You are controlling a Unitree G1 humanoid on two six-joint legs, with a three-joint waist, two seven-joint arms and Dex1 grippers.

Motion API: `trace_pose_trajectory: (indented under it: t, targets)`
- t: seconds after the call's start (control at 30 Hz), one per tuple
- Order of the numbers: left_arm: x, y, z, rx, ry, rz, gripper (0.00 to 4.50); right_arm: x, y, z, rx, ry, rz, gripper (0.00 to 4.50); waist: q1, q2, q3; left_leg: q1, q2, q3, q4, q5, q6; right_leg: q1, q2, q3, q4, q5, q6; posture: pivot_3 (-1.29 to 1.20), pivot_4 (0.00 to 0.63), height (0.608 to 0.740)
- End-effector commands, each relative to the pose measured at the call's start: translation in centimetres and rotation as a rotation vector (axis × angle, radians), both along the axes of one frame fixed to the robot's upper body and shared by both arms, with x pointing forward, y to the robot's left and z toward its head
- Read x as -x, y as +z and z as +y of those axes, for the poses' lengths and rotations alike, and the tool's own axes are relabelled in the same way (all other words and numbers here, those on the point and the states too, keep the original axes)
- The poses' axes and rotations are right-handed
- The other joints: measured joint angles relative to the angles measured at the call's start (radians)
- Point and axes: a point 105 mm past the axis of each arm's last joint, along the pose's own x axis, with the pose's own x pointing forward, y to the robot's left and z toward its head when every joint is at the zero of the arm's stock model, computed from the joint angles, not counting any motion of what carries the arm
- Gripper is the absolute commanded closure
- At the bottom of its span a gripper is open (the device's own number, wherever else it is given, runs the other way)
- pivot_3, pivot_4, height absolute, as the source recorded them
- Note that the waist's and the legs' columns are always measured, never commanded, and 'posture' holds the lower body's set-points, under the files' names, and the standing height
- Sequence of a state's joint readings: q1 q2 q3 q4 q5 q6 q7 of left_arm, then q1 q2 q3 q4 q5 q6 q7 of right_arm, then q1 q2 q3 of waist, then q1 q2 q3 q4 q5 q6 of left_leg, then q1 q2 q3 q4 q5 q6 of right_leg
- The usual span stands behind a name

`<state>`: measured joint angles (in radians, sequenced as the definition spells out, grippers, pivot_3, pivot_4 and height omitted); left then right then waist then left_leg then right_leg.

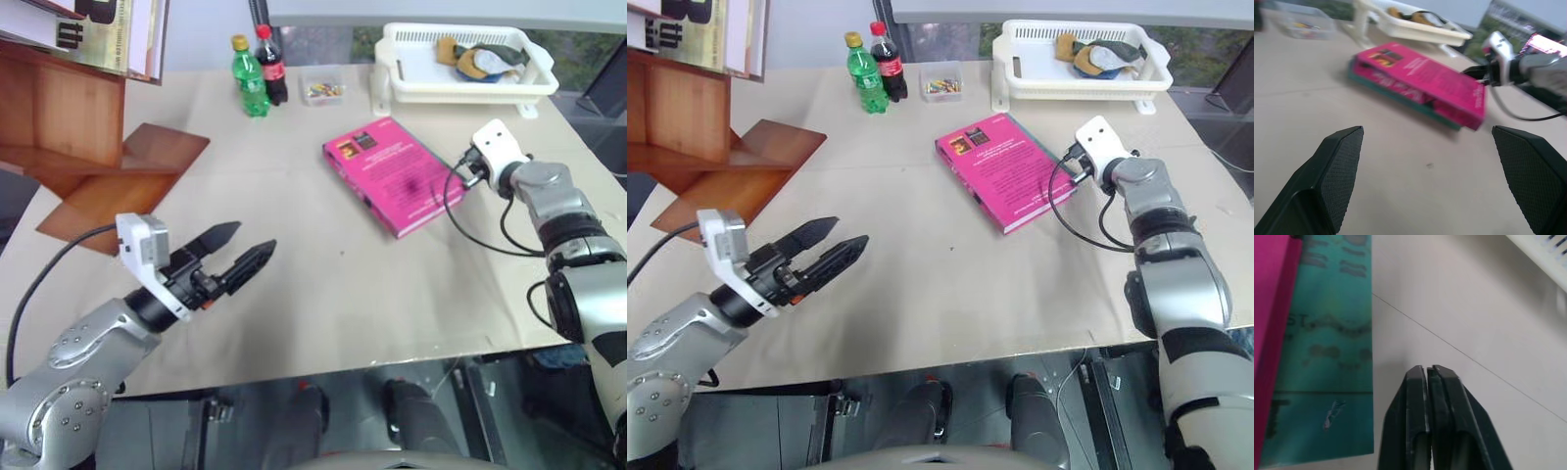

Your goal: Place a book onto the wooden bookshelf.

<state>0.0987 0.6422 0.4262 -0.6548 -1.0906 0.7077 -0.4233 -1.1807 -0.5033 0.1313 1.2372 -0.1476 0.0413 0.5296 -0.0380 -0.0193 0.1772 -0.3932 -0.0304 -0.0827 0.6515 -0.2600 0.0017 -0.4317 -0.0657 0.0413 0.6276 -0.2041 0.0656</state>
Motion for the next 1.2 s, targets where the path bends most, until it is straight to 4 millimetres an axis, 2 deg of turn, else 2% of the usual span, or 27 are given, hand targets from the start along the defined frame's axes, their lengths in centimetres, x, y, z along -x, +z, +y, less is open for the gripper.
trace_pose_trajectory:
  t: [0.03, 0.3, 0.67, 0.77, 0.87, 0.97, 1.03, 1.1, 1.2]
  targets:
    - [0.2, 0.4, -1.3, 0.058, -0.048, 0.019, 0.0, -0.1, 0.7, 1.1, -0.018, 0.064, 0.006, 4.44, -0.005, 0.0, 0.0, 0.0, 0.0, 0.0, 0.0, 0.0, 0.0, 0.0, 0.001, 0.0, 0.0, 0.0, 0.0, 0.0, 0.15, 0.74]
    - [-0.5, -1.0, -1.6, 0.151, -0.027, 0.128, 0.0, 1.0, -0.8, 4.3, -0.081, 0.275, 0.069, 4.44, -0.012, 0.0, 0.0, 0.004, 0.0, 0.003, 0.0, 0.0, 0.0, 0.0, 0.002, 0.003, 0.005, 0.0, 0.0, 0.0, 0.15, 0.74]
    - [-1.1, -1.0, -0.8, 0.236, 0.028, 0.162, 0.0, 1.7, -0.8, 5.2, -0.152, 0.37, 0.061, 4.44, -0.007, 0.0, 0.0, 0.008, 0.0, 0.005, 0.002, 0.0, 0.0, 0.0, 0.002, 0.006, 0.011, 0.0, 0.0, 0.0, 0.15, 0.74]
    - [-2.0, -1.5, -0.7, 0.306, 0.049, 0.213, 0.0, 2.2, 0.4, 3.7, -0.127, 0.403, 0.025, 4.44, -0.005, 0.0, 0.0, 0.008, 0.0, 0.006, 0.002, 0.0, 0.0, 0.0, 0.002, 0.006, 0.012, 0.0, 0.0, 0.0, 0.15, 0.74]
    - [-3.2, -1.8, -1.0, 0.383, 0.054, 0.255, 0.0, 3.1, 1.5, 2.0, -0.139, 0.424, -0.014, 3.65, 0.004, 0.0, 0.0, 0.008, 0.0, 0.005, 0.003, 0.0, 0.0, 0.001, 0.002, 0.006, 0.012, 0.0, 0.0, 0.0, 0.15, 0.74]
    - [-4.7, -2.6, -1.5, 0.422, 0.056, 0.309, 0.0, 4.8, 2.1, 0.4, -0.132, 0.434, -0.053, 2.13, 0.012, 0.0, 0.0, 0.008, -0.001, 0.004, 0.003, 0.0, 0.0, 0.002, 0.002, 0.005, 0.012, 0.0, 0.0, 0.0, 0.15, 0.74]
    - [-6.1, -3.2, -1.9, 0.441, 0.046, 0.347, 0.0, 7.0, 3.3, -0.3, -0.142, 0.451, -0.104, 1.08, 0.015, 0.0, 0.0, 0.008, -0.001, 0.004, 0.004, 0.0, 0.0, 0.003, 0.002, 0.005, 0.012, 0.0, 0.0, 0.0, 0.15, 0.74]
    - [-7.6, -3.6, -2.3, 0.469, 0.039, 0.376, 0.0, 9.9, 4.5, 0.1, -0.177, 0.501, -0.129, 0.33, 0.023, 0.001, 0.0, 0.008, -0.001, 0.004, 0.004, 0.0, 0.001, 0.002, 0.002, 0.005, 0.013, 0.0, 0.0, 0.0, 0.15, 0.74]
    - [-9.7, -3.7, -3.1, 0.509, 0.009, 0.409, 0.0, 14.5, 5.7, 2.0, -0.234, 0.596, -0.131, 0.33, 0.019, 0.001, 0.0, 0.008, -0.001, 0.003, 0.005, -0.002, 0.003, 0.002, 0.002, 0.005, 0.014, 0.0, 0.0, 0.0, 0.15, 0.74]
